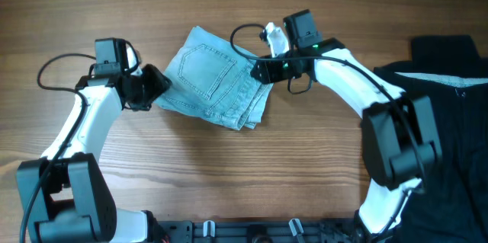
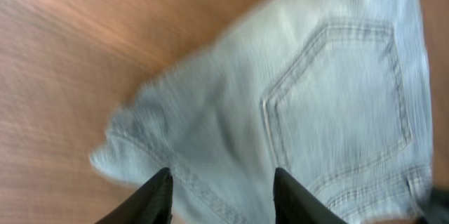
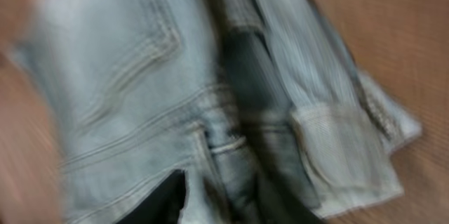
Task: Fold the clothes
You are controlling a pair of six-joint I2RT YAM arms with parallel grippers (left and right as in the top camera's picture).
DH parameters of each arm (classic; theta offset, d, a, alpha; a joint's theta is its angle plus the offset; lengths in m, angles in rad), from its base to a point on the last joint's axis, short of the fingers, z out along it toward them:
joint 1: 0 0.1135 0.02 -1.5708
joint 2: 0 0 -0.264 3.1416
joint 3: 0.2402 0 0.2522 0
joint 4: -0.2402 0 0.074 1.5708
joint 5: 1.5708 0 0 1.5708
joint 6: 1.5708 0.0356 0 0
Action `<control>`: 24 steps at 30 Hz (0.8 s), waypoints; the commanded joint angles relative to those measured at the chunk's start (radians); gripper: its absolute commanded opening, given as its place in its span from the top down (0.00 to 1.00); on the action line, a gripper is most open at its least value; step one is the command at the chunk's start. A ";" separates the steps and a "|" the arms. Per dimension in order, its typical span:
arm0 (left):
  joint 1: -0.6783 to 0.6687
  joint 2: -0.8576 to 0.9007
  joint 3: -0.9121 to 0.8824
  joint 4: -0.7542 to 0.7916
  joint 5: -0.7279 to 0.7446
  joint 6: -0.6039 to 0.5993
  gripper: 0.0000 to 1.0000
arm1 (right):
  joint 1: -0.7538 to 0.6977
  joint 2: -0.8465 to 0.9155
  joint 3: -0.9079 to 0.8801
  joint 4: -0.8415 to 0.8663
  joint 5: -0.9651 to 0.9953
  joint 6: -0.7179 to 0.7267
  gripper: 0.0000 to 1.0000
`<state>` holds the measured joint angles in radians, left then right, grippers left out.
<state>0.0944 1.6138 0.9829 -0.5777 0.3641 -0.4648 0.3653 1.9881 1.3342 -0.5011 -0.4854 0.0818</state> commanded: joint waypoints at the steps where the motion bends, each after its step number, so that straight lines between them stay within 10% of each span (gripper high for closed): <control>1: 0.001 -0.021 0.009 -0.122 0.129 0.065 0.42 | 0.005 0.076 -0.001 -0.079 0.311 0.089 0.81; 7: -0.020 -0.021 -0.044 -0.167 0.129 0.061 0.30 | -0.001 0.100 -0.001 -0.097 0.348 0.107 0.90; 17: -0.136 -0.020 -0.097 -0.063 0.137 -0.046 0.46 | -0.009 -0.189 0.024 -0.199 0.170 -0.086 0.54; 24: -0.151 -0.020 -0.097 -0.057 0.088 -0.154 0.23 | 0.028 -0.145 -0.013 -0.120 0.170 -0.077 0.54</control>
<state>-0.0528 1.6100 0.8948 -0.6418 0.4690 -0.5632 0.3893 1.7725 1.3540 -0.6319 -0.2920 0.0277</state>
